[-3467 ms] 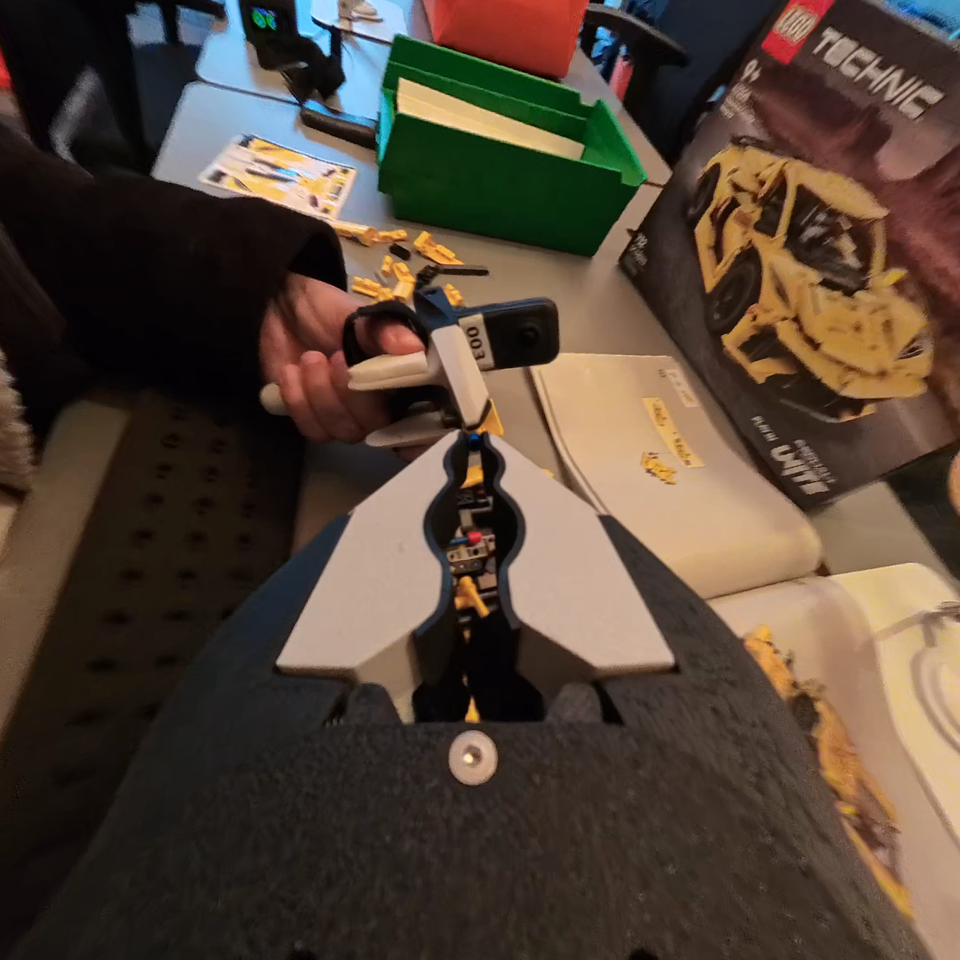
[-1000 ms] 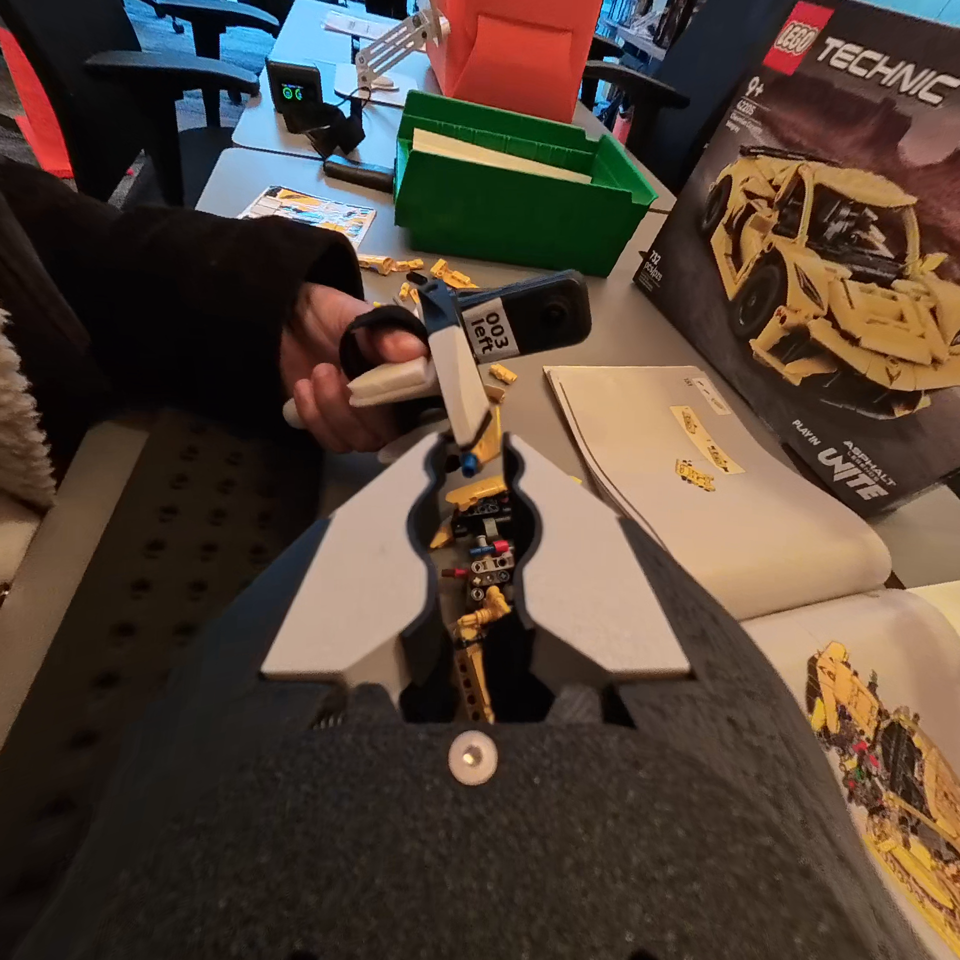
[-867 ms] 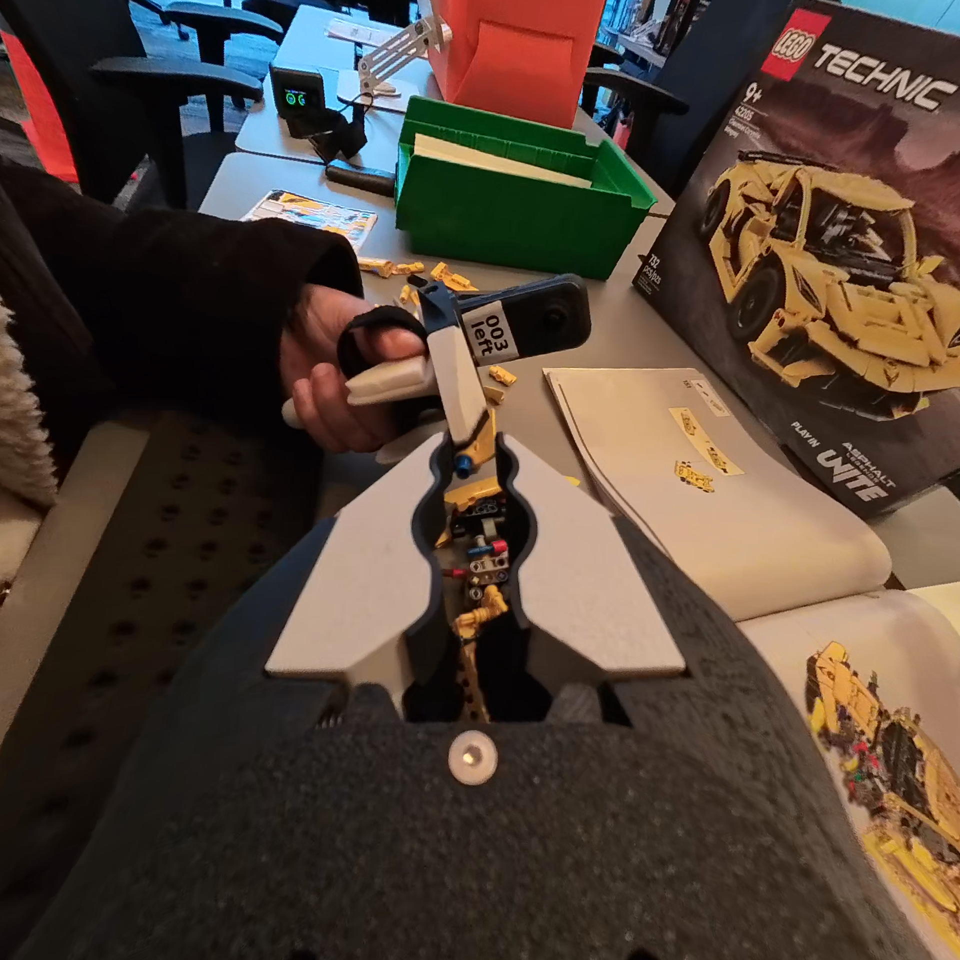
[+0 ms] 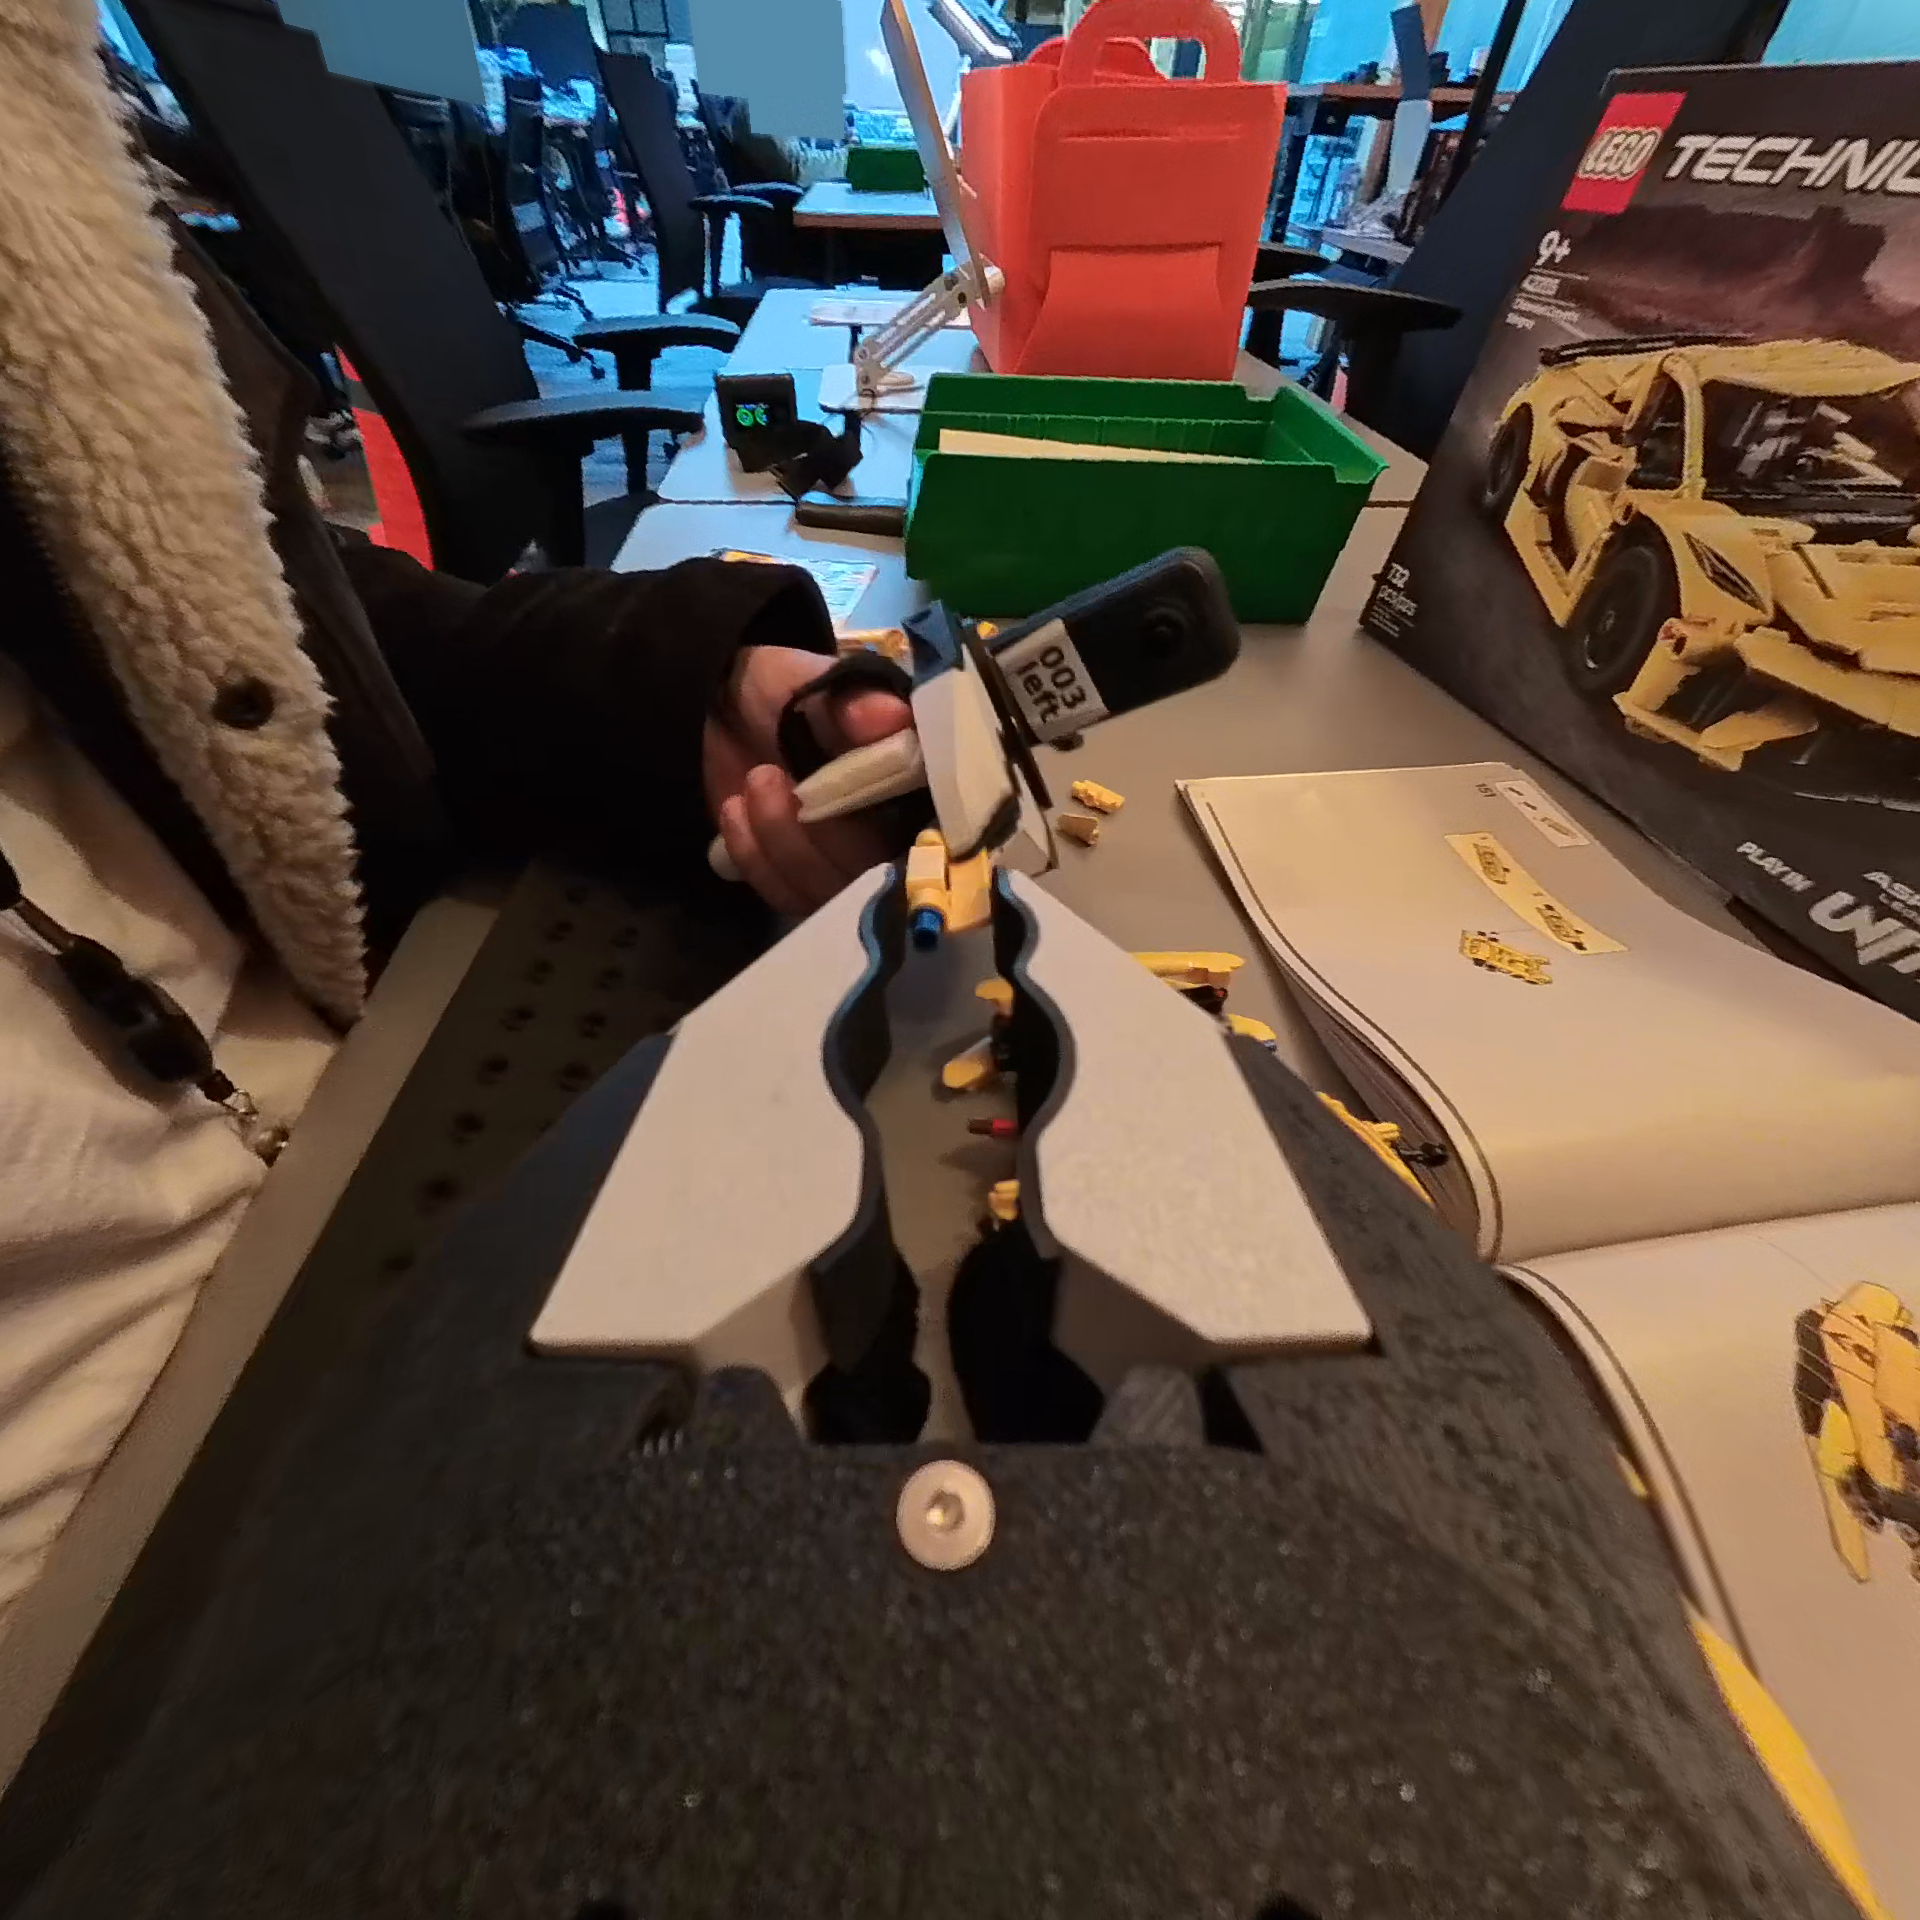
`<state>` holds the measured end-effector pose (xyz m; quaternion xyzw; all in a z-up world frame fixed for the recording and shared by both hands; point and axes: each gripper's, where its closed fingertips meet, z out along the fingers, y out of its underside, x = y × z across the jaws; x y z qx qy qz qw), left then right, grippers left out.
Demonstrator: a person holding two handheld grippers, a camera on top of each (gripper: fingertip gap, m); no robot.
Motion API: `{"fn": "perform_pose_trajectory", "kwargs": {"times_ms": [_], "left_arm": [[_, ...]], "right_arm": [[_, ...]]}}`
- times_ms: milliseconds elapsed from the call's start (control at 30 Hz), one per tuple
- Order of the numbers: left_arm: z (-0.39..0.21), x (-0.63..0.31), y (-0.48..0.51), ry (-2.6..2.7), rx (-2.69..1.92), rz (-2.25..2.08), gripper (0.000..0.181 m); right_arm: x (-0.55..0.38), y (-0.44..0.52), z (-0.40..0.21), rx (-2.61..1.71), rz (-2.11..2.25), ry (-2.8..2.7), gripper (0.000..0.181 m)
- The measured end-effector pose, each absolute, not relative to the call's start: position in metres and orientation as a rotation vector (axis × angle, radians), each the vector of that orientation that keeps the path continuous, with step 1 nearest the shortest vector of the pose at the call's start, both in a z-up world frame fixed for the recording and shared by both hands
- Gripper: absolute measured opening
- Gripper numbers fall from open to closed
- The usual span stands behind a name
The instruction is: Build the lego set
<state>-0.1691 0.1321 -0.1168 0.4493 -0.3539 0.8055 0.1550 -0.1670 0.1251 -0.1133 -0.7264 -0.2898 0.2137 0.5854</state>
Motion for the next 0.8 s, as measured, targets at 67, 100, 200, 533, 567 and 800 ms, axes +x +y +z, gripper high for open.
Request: {"fn": "perform_pose_trajectory", "kwargs": {"times_ms": [67,100,200,533,567,800], "left_arm": [[-0.119,-0.166,0.138,-0.955,1.312,2.304,0.001],[-0.121,-0.165,0.142,-0.918,1.330,2.305,0.001],[-0.125,-0.163,0.145,-0.906,1.368,2.297,0.001],[-0.130,-0.160,0.137,-1.058,1.431,2.283,0.001],[-0.136,-0.157,0.140,-1.063,1.489,2.269,0.001],[-0.134,-0.153,0.158,-1.320,1.684,2.377,0.001]], "right_arm": [[-0.164,0.128,-0.111,-1.681,0.417,-0.681,0.018],[-0.165,0.129,-0.109,-1.665,0.367,-0.693,0.021],[-0.165,0.134,-0.116,-1.716,0.199,-0.733,0.018],[-0.169,0.134,-0.130,-1.786,0.211,-0.801,0.021],[-0.169,0.134,-0.127,-1.761,0.182,-0.812,0.016],[-0.160,0.135,-0.136,-1.868,0.517,-0.507,0.023]]}}
